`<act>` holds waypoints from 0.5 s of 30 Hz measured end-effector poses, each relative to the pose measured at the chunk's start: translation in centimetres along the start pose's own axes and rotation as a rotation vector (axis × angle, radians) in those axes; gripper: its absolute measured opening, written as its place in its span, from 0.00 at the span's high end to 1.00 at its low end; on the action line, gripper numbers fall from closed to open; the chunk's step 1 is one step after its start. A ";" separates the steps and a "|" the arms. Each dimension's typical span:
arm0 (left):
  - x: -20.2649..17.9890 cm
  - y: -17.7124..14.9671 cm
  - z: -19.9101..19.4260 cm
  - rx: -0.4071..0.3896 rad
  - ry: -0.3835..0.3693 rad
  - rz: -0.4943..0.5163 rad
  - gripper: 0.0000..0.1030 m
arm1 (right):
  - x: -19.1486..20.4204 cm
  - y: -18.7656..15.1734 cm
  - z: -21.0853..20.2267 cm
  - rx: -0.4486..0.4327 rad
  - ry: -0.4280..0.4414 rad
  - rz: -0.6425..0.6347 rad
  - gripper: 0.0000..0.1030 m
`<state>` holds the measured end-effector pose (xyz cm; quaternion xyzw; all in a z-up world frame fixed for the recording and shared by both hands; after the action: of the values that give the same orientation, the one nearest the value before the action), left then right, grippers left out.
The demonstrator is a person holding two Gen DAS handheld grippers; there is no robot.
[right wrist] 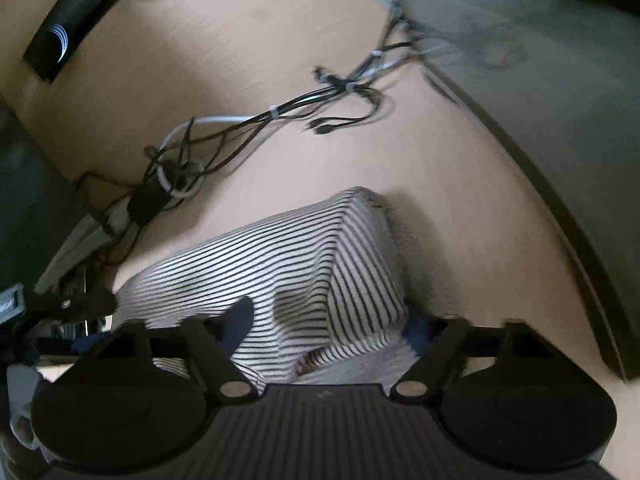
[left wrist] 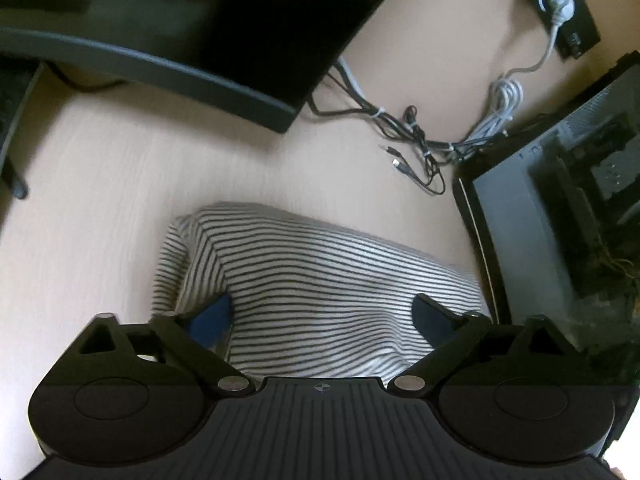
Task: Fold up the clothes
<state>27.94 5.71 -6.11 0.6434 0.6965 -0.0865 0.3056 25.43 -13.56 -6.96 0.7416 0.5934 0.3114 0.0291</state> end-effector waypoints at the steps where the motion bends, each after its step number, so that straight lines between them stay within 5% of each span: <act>1: 0.1 0.3 0.3 -0.004 0.004 -0.003 0.28 | 0.6 0.5 0.3 0.000 -0.005 -0.045 0.62; 5: 1.4 0.9 -0.3 -0.037 -0.003 -0.033 0.58 | 2.6 2.6 0.2 -0.041 -0.004 -0.149 0.79; 10: 1.0 0.1 -3.8 -0.099 -0.058 -0.015 0.65 | 3.3 3.7 -2.7 -0.120 0.049 -0.136 0.82; 12: 0.9 -0.4 -5.1 -0.113 -0.082 -0.005 0.74 | 3.6 3.6 -4.0 -0.146 0.063 -0.135 0.82; 15: 1.6 -0.8 -6.5 -0.134 -0.096 -0.021 0.73 | 3.9 3.3 -5.3 -0.172 0.067 -0.131 0.82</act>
<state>25.16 10.30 -2.03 0.6094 0.6919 -0.0734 0.3802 26.00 -12.73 0.36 0.6853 0.6121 0.3832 0.0933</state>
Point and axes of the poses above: each gripper's, at about its wrist camera, not at the fingertips, and z roughly the way its jaws point, x to its left, y to its top, the point moved 6 cm from there along z, roughly the way its jaws point, and after that the axes turned 11 degrees about x, right-handed, at the moved point
